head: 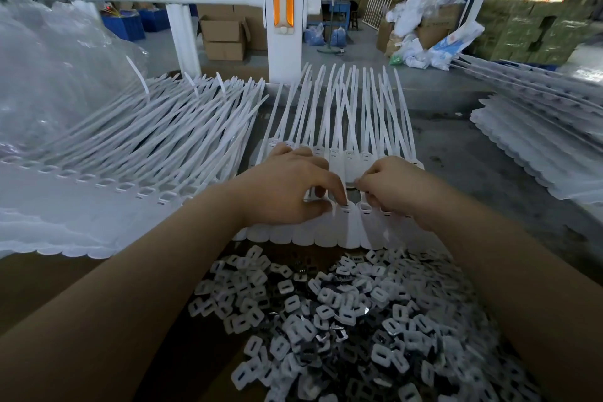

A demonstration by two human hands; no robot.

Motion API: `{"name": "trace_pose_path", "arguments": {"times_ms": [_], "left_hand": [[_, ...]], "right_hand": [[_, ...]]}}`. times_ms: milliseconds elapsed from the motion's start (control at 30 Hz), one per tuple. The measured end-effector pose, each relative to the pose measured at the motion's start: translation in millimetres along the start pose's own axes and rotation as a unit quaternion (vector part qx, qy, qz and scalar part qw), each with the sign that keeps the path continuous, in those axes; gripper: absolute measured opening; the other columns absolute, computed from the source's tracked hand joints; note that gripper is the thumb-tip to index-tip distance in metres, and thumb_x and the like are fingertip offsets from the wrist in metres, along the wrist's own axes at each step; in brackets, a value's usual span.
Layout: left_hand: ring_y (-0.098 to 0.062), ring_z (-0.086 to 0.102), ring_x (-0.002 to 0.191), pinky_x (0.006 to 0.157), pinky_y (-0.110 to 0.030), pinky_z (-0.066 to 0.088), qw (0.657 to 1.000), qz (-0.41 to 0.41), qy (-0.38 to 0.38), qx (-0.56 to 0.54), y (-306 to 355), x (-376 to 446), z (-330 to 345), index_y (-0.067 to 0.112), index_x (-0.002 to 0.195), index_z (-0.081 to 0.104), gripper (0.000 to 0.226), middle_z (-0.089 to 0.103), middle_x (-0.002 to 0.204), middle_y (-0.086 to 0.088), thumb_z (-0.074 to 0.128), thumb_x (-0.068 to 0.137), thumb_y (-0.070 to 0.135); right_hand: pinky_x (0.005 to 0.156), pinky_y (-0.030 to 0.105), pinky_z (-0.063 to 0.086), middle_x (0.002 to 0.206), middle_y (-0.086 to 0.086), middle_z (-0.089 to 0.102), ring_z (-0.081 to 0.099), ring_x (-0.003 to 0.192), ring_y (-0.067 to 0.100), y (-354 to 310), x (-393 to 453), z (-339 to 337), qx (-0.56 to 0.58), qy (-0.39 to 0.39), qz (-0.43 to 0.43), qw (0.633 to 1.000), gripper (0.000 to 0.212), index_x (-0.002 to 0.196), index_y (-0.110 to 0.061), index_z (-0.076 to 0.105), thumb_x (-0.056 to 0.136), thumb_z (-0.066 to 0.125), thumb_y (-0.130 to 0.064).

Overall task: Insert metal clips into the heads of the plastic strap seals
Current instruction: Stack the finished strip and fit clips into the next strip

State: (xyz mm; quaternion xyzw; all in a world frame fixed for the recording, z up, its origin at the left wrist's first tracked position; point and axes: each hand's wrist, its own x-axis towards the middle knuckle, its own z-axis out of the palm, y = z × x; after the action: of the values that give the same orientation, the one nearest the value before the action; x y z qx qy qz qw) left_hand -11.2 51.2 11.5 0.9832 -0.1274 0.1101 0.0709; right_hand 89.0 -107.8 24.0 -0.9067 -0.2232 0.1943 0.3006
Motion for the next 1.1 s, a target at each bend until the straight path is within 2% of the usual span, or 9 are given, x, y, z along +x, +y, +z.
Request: {"name": "trace_pose_path", "arguments": {"times_ms": [100,300,367,433,500,567,633,767,1100], "left_hand": [[-0.007,0.045,0.097,0.087,-0.032,0.025,0.999,0.018,-0.009,0.050,3.5,0.8,-1.6,0.047,0.115,0.061,0.025,0.055,0.094,0.016,0.055,0.093,0.038],[-0.007,0.042,0.099,0.087,-0.032,0.024,0.997,0.035,-0.006,0.070,5.5,2.8,-1.4,0.044,0.112,0.064,0.025,0.051,0.093,0.017,0.054,0.092,0.034],[-0.007,0.045,0.099,0.094,-0.035,0.029,1.000,0.004,-0.006,0.029,5.0,2.2,0.9,0.044,0.109,0.067,0.024,0.055,0.094,0.016,0.057,0.091,0.031],[-0.007,0.049,0.095,0.098,-0.032,0.036,0.993,-0.058,-0.015,-0.098,3.8,0.5,3.4,0.040,0.103,0.071,0.022,0.056,0.094,0.012,0.062,0.091,0.023],[-0.004,0.054,0.084,0.085,-0.023,0.043,0.962,-0.105,-0.022,-0.253,2.3,-0.7,4.5,0.030,0.094,0.074,0.018,0.056,0.091,0.008,0.067,0.089,0.015],[-0.008,0.059,0.080,0.075,-0.023,0.047,0.942,-0.126,-0.009,-0.311,-0.4,0.3,4.8,0.019,0.092,0.074,0.012,0.063,0.091,0.003,0.068,0.088,0.010],[-0.013,0.065,0.084,0.077,-0.023,0.052,0.929,-0.140,0.003,-0.342,-3.0,1.2,4.2,0.012,0.096,0.073,0.014,0.070,0.092,-0.001,0.064,0.088,0.004],[0.002,0.065,0.078,0.071,-0.011,0.048,0.916,-0.144,0.002,-0.374,-3.4,0.7,3.6,0.011,0.097,0.074,0.018,0.072,0.086,0.007,0.062,0.089,0.000],[0.008,0.063,0.081,0.072,-0.006,0.045,0.919,-0.147,0.013,-0.366,-4.4,2.1,7.3,0.021,0.092,0.073,0.019,0.070,0.088,0.014,0.065,0.089,0.004]], "right_hand": [[0.050,0.025,0.030,0.075,0.012,0.051,0.041,0.056,0.019,1.2,0.0,2.1,0.000,0.006,-0.006,1.000,0.032,0.107,0.008,0.064,0.094,0.055,-0.020],[0.048,0.025,0.033,0.074,0.012,0.054,0.047,0.060,0.020,2.8,1.4,2.5,-0.010,0.009,-0.016,1.000,0.029,0.108,0.006,0.065,0.092,0.055,-0.016],[0.045,0.022,0.034,0.072,0.010,0.059,0.048,0.056,0.018,-0.2,-1.5,-2.0,-0.027,0.007,-0.026,0.999,0.024,0.101,0.000,0.067,0.090,0.054,-0.016],[0.045,0.023,0.037,0.066,0.002,0.064,0.051,0.054,0.014,-5.5,-8.4,-9.7,-0.051,-0.015,-0.061,0.997,0.013,0.089,-0.014,0.069,0.087,0.057,-0.020],[0.048,0.023,0.042,0.061,-0.006,0.066,0.055,0.054,0.008,-12.4,-19.0,-15.9,-0.068,-0.094,-0.140,0.983,0.008,0.080,-0.025,0.070,0.085,0.064,-0.025],[0.058,0.021,0.051,0.071,-0.011,0.070,0.061,0.061,0.002,-20.3,-30.9,-15.6,-0.098,-0.199,-0.233,0.947,0.003,0.081,-0.029,0.070,0.085,0.069,-0.029],[0.061,0.012,0.048,0.080,-0.018,0.069,0.061,0.066,-0.004,-25.7,-38.6,-7.6,-0.124,-0.258,-0.301,0.910,0.006,0.085,-0.033,0.072,0.083,0.073,-0.027],[0.062,0.007,0.043,0.085,-0.018,0.067,0.058,0.068,-0.009,-27.7,-38.6,8.9,-0.171,-0.261,-0.358,0.880,0.022,0.099,-0.036,0.072,0.082,0.075,-0.023],[0.071,0.005,0.043,0.085,-0.024,0.068,0.060,0.079,-0.011,-21.6,-33.2,19.9,-0.153,-0.246,-0.371,0.882,0.012,0.095,-0.031,0.075,0.083,0.075,-0.028]]}}
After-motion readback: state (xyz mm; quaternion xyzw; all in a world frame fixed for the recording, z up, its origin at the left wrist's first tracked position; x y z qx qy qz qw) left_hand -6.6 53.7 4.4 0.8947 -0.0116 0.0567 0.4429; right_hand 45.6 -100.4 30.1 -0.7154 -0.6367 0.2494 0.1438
